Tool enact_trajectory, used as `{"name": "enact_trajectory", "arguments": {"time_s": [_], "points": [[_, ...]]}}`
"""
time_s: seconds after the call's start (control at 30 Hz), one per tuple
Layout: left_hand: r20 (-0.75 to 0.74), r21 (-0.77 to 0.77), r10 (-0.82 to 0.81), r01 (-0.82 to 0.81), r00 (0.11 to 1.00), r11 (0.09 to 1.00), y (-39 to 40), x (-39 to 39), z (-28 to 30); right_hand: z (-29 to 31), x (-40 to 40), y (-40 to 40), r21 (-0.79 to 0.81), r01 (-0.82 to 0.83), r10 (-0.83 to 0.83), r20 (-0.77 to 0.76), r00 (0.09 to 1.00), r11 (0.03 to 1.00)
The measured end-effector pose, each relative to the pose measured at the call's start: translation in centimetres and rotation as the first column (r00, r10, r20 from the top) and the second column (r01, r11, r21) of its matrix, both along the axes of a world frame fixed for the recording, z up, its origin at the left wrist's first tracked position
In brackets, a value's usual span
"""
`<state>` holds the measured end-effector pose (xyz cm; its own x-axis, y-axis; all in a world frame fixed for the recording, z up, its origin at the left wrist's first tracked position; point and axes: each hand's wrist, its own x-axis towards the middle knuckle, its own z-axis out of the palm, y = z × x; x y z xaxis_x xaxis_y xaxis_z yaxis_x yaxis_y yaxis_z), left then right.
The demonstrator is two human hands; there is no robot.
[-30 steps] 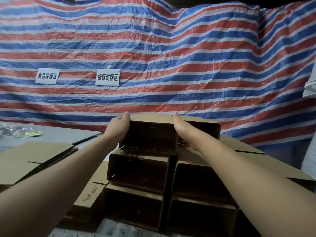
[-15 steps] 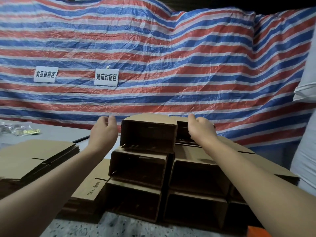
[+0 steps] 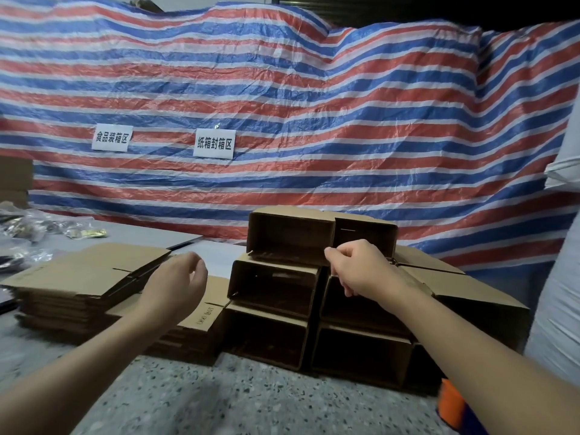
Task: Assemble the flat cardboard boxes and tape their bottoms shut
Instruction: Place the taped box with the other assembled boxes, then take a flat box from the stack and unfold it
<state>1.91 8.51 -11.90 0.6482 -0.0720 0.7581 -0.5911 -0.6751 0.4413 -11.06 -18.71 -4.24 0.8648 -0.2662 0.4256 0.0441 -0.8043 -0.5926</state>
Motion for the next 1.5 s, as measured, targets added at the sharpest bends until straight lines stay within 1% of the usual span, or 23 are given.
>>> {"name": "enact_trajectory", "arguments": {"time_s": [0.07, 0.1, 0.17, 0.23, 0.27, 0.37, 0.4, 0.47, 0.53, 0.67, 0.77, 0.9, 0.93, 1.0, 1.07, 1.13, 1.17, 1.23, 1.33, 1.4, 1.43, 1.5], "points": [[0.063, 0.196, 0.043, -0.054, 0.997, 0.979, 0.7, 0.6, -0.8, -0.2, 0.0, 1.1, -0.040, 0.050, -0.049, 0.013, 0.999, 0.998], [0.047, 0.268, 0.061, -0.071, 0.997, 0.961, 0.9, 1.0, -1.3, -0.5, 0.1, 1.6, -0.078, 0.080, -0.078, 0.023, 0.997, 0.994], [-0.063, 0.386, 0.097, -0.065, 0.993, 0.920, 1.2, 2.2, -2.6, -1.1, 0.5, 2.5, -0.176, 0.120, -0.116, 0.036, 0.993, 0.977], [-0.197, 0.487, 0.124, -0.013, 0.972, 0.874, 1.2, 3.5, -3.9, -1.8, 0.9, 3.2, -0.246, 0.120, -0.115, 0.034, 0.993, 0.962], [-0.243, 0.542, 0.144, 0.011, 0.959, 0.840, 1.1, 4.1, -4.5, -2.1, 1.1, 3.5, -0.261, 0.108, -0.105, 0.027, 0.994, 0.959], [-0.320, 0.701, 0.206, 0.085, 0.925, 0.708, 1.1, 5.6, -6.1, -3.0, 1.7, 4.3, -0.291, 0.076, -0.089, -0.029, 0.996, 0.954], [-0.352, 0.722, 0.216, 0.117, 0.911, 0.682, 1.1, 5.9, -6.5, -3.4, 2.0, 4.6, -0.307, 0.069, -0.087, -0.045, 0.995, 0.949], [-0.411, 0.733, 0.232, 0.168, 0.882, 0.659, 1.0, 6.3, -7.3, -4.2, 2.5, 5.0, -0.337, 0.059, -0.083, -0.058, 0.995, 0.940], [-0.411, 0.746, 0.241, 0.172, 0.879, 0.643, 0.9, 6.4, -7.9, -4.8, 2.9, 5.1, -0.350, 0.048, -0.077, -0.071, 0.994, 0.936], [-0.283, 0.771, 0.242, 0.071, 0.928, 0.633, 0.7, 5.9, -8.7, -5.7, 3.5, 5.2, -0.331, 0.017, -0.057, -0.110, 0.992, 0.943], [-0.204, 0.774, 0.245, 0.003, 0.948, 0.633, 0.5, 5.5, -8.9, -6.1, 3.7, 5.4, -0.310, 0.000, -0.041, -0.124, 0.991, 0.951], [-0.141, 0.744, 0.267, -0.076, 0.953, 0.663, 0.2, 4.5, -8.9, -6.4, 3.6, 5.7, -0.291, -0.014, -0.030, -0.145, 0.989, 0.957], [-0.121, 0.720, 0.268, -0.101, 0.956, 0.686, 0.2, 4.3, -8.6, -6.5, 3.6, 5.7, -0.287, -0.013, -0.030, -0.146, 0.989, 0.958], [-0.092, 0.635, 0.254, -0.140, 0.963, 0.760, 0.2, 4.2, -7.5, -6.4, 3.5, 5.9, -0.283, -0.014, -0.027, -0.141, 0.990, 0.959], [-0.081, 0.493, 0.206, -0.141, 0.975, 0.858, 0.4, 3.9, -5.7, -6.2, 3.5, 6.0, -0.284, -0.014, -0.024, -0.132, 0.991, 0.959], [-0.065, 0.292, 0.166, -0.140, 0.984, 0.946, 0.8, 3.1, -3.2, -5.6, 3.2, 6.0, -0.269, -0.013, -0.017, -0.110, 0.994, 0.963], [-0.051, 0.204, 0.162, -0.149, 0.985, 0.968, 1.0, 2.5, -1.8, -5.3, 3.1, 6.0, -0.259, -0.009, -0.014, -0.086, 0.996, 0.966], [0.004, 0.090, 0.157, -0.157, 0.988, 0.983, 1.5, 1.0, 1.1, -4.3, 2.7, 5.9, -0.230, 0.002, -0.007, -0.021, 1.000, 0.973], [0.209, -0.047, 0.111, -0.103, 0.972, 0.994, 2.3, -2.3, 5.7, -1.8, 2.3, 5.8, -0.098, 0.004, 0.002, 0.068, 0.998, 0.995], [0.342, -0.079, 0.056, -0.031, 0.938, 0.996, 2.7, -5.1, 9.0, 0.4, 2.0, 5.6, 0.044, -0.010, 0.003, 0.154, 0.988, 0.999], [0.371, -0.086, 0.016, 0.018, 0.928, 0.996, 2.8, -6.4, 10.6, 1.7, 1.8, 5.4, 0.112, -0.031, 0.006, 0.217, 0.976, 0.993], [0.357, -0.121, -0.081, 0.132, 0.931, 0.984, 2.9, -8.7, 13.3, 4.4, 1.2, 4.9, 0.212, -0.101, 0.028, 0.323, 0.946, 0.972]]}}
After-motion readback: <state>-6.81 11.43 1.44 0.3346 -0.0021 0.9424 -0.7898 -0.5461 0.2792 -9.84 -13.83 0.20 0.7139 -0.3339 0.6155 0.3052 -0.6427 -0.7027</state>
